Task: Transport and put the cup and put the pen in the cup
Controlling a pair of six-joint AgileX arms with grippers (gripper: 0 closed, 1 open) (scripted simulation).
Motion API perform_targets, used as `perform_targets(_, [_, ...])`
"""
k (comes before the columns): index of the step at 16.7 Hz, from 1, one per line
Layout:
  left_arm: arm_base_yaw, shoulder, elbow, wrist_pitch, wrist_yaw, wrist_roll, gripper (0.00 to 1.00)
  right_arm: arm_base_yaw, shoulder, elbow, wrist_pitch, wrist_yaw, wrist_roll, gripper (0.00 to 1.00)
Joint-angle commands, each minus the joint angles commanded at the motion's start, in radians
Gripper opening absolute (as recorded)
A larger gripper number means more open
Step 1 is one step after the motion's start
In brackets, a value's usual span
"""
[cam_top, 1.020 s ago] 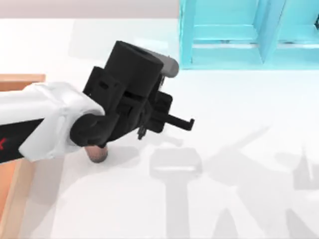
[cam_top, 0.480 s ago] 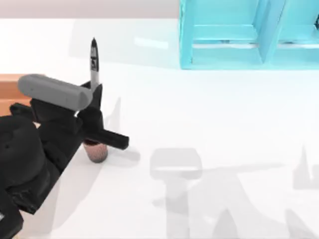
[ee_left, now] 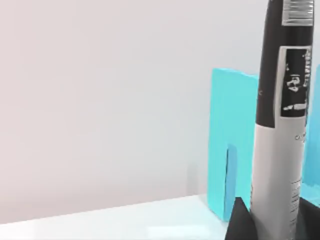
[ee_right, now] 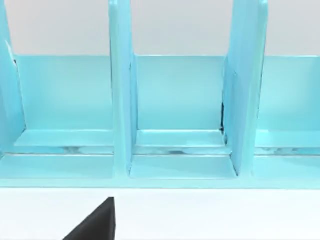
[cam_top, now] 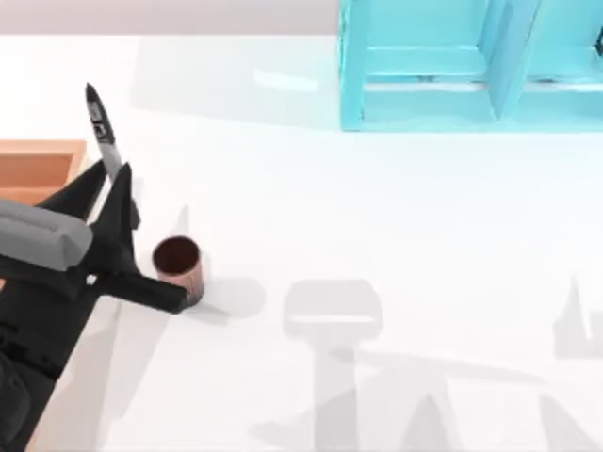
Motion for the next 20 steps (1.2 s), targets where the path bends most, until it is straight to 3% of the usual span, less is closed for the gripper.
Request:
perform_targets(6, [0.000, 0.020, 0.010, 0.013, 0.001, 0.000, 0.00, 0.000, 0.000, 0.000, 0.000, 0.000, 0.000, 1.00])
perform_targets(15, [0.045, 0.373, 0.080, 0.280, 0.048, -0.007, 0.00, 0.000, 0.000, 0.000, 0.000, 0.000, 0.000, 1.00])
perform_targets(20, [0.056, 0.407, 0.091, 0.313, 0.062, -0.007, 0.00, 0.000, 0.000, 0.000, 0.000, 0.000, 0.000, 1.00])
